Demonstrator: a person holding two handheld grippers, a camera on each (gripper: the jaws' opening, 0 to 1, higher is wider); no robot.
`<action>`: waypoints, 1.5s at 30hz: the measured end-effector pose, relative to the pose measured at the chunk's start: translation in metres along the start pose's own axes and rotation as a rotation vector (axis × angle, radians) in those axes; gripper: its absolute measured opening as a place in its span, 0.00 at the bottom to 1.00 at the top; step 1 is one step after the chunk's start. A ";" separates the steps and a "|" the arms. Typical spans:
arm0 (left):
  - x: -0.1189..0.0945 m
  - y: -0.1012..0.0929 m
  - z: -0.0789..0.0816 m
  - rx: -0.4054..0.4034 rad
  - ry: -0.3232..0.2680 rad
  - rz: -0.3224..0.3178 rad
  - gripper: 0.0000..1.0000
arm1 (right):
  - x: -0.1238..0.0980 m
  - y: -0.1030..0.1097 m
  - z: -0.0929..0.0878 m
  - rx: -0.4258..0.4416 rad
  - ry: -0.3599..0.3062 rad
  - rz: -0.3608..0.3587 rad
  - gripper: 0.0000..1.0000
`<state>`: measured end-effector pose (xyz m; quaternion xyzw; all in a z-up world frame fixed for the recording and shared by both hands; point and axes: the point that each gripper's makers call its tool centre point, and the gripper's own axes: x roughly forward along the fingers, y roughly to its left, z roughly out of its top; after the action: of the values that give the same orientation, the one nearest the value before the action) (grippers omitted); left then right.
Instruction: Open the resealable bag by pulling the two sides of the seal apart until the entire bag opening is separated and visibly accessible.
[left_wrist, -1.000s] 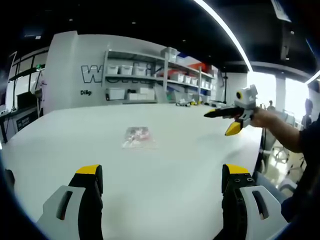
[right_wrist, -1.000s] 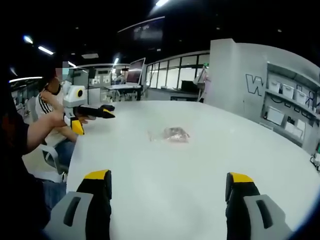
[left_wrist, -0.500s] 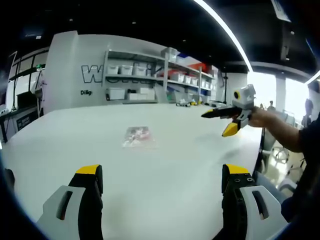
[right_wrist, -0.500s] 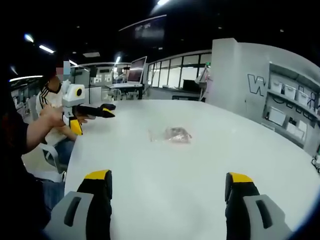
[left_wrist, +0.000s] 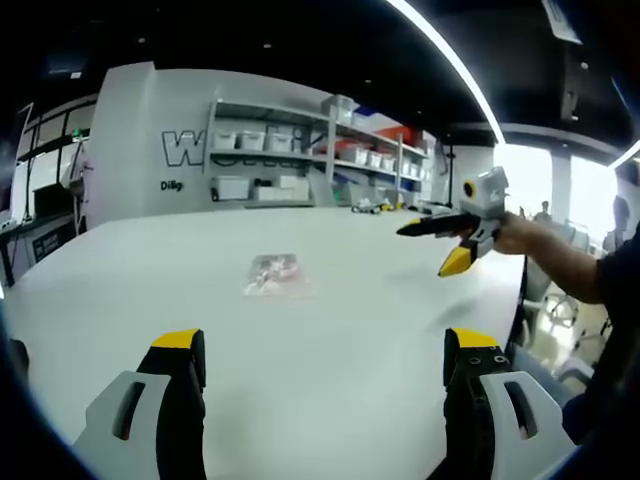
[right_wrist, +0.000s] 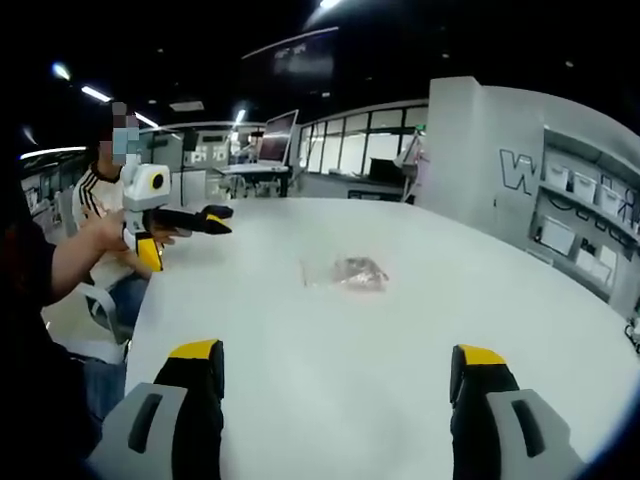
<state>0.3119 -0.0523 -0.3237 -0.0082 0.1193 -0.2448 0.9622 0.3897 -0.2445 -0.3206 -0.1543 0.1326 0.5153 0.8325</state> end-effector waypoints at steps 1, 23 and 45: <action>0.000 0.000 0.000 0.000 0.000 0.001 0.99 | 0.001 0.000 0.000 0.000 0.000 0.000 0.95; 0.000 0.000 -0.001 0.001 0.001 0.002 0.99 | 0.012 -0.001 0.004 -0.003 0.003 0.011 0.94; 0.000 0.005 -0.002 -0.004 0.006 0.008 0.99 | 0.024 0.001 0.010 -0.012 -0.007 0.017 0.92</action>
<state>0.3136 -0.0476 -0.3263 -0.0088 0.1225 -0.2406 0.9628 0.3997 -0.2208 -0.3202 -0.1562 0.1280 0.5237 0.8276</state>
